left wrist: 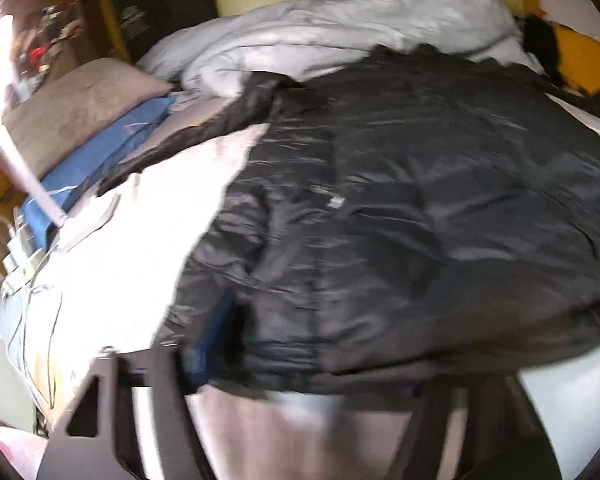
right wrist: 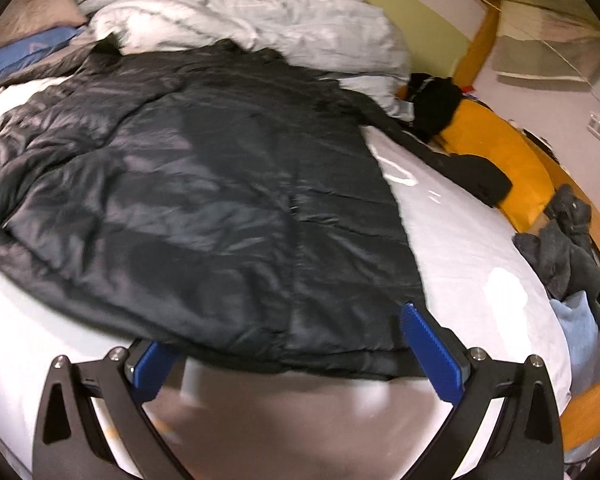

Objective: Fold large clothes

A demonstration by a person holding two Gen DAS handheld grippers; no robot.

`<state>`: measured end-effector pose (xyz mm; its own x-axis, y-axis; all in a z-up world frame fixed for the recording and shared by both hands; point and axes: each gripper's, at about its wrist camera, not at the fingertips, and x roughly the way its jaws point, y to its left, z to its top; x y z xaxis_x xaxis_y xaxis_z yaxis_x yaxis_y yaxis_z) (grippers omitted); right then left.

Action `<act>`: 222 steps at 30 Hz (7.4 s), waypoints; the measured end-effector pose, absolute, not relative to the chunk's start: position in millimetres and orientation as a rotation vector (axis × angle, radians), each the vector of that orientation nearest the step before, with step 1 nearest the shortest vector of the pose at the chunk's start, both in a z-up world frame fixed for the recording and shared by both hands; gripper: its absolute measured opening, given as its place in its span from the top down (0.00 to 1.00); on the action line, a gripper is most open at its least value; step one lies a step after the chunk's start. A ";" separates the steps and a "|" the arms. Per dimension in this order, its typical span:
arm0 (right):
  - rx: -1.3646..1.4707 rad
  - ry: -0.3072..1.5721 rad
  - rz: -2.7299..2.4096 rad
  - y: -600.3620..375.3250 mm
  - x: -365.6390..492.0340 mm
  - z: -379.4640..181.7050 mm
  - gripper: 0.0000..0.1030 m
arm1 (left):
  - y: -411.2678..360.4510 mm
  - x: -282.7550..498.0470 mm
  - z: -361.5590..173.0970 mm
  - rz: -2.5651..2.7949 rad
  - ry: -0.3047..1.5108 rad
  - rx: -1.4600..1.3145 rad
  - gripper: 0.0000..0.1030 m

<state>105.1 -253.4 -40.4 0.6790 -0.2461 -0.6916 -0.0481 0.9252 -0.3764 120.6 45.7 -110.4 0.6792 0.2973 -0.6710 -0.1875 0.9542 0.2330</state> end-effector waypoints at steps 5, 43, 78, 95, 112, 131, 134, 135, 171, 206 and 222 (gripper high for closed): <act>-0.433 0.780 -0.162 -256.2 110.6 -43.0 0.89 | 57.3 115.5 -97.2 0.313 0.681 0.096 0.93; -0.267 0.698 -0.095 -276.7 198.5 4.1 0.03 | 68.8 206.0 -45.0 0.257 0.689 0.192 0.03; 0.014 0.915 0.115 -279.7 164.2 -4.9 0.00 | 33.8 154.5 -54.3 -0.038 0.835 0.089 0.00; -0.445 0.828 0.274 -201.4 124.1 -23.3 0.00 | -24.3 121.1 -64.3 -0.207 0.875 0.380 0.00; -0.555 0.800 -0.065 -229.1 147.5 -42.0 0.00 | 39.2 159.3 -82.1 0.163 0.869 0.311 0.00; -0.420 0.868 -0.034 -253.9 102.5 -13.1 0.86 | 43.8 98.5 -53.0 -0.023 0.903 0.260 0.77; -0.354 0.930 0.024 -262.2 75.8 -11.6 0.85 | 45.5 76.7 -49.7 -0.051 0.927 0.268 0.76; -0.331 0.949 0.045 -264.5 67.1 -11.9 0.85 | 46.7 71.8 -48.7 -0.058 0.939 0.267 0.76; 0.063 0.788 -0.142 -348.3 192.6 31.0 0.00 | 131.6 220.4 -10.9 0.087 0.802 -0.022 0.00; 0.325 1.104 0.072 -380.8 228.1 -40.8 0.00 | 160.4 227.0 -84.9 -0.039 1.049 -0.391 0.32; 0.230 0.987 0.018 -353.6 140.3 -3.3 0.88 | 120.0 144.4 -35.9 -0.014 0.965 -0.161 0.88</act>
<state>140.3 -353.6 -3.3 0.5529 0.1192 -0.8247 0.0886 0.9757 0.2005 144.4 120.0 -35.9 0.5700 -0.0841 -0.8174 -0.0597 0.9879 -0.1432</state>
